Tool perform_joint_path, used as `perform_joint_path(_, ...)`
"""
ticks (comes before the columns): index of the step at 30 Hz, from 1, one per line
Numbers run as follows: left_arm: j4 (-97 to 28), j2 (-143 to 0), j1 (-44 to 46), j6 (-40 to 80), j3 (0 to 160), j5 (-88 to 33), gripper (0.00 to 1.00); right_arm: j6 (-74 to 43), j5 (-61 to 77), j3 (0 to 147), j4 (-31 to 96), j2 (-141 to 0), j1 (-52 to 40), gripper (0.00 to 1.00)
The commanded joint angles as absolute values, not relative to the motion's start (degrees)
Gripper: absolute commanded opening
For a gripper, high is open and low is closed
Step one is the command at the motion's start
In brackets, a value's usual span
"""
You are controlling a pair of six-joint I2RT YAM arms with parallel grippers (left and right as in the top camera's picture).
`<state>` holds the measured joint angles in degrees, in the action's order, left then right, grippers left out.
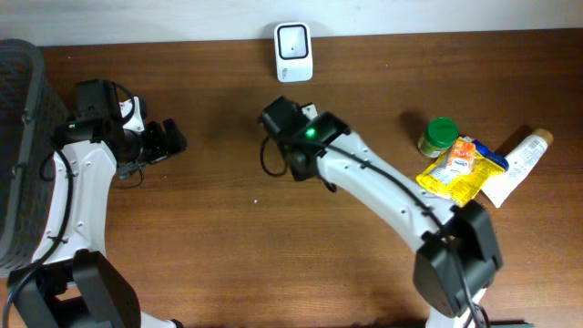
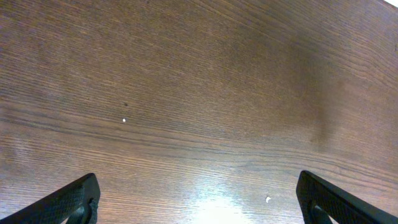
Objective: Scan the item barcode
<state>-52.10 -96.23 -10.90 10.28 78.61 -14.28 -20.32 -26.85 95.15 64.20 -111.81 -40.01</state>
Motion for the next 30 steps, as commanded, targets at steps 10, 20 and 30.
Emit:
perform_joint_path(10,-52.1,-97.1,-11.0,10.2,78.5,-14.1,0.99,-11.8,-44.0,94.8,65.6,-129.0,-42.9,0.07)
perform_joint_path(20,-52.1,-97.1,-11.0,10.2,78.5,-14.1,0.99,-11.7,-34.8,97.4,66.1,-128.4,-51.5,0.45)
perform_joint_path(30,-52.1,-97.1,-11.0,10.2,78.5,-14.1,0.99,-11.1,-8.1,114.6,70.5,-120.8,-42.2,0.27)
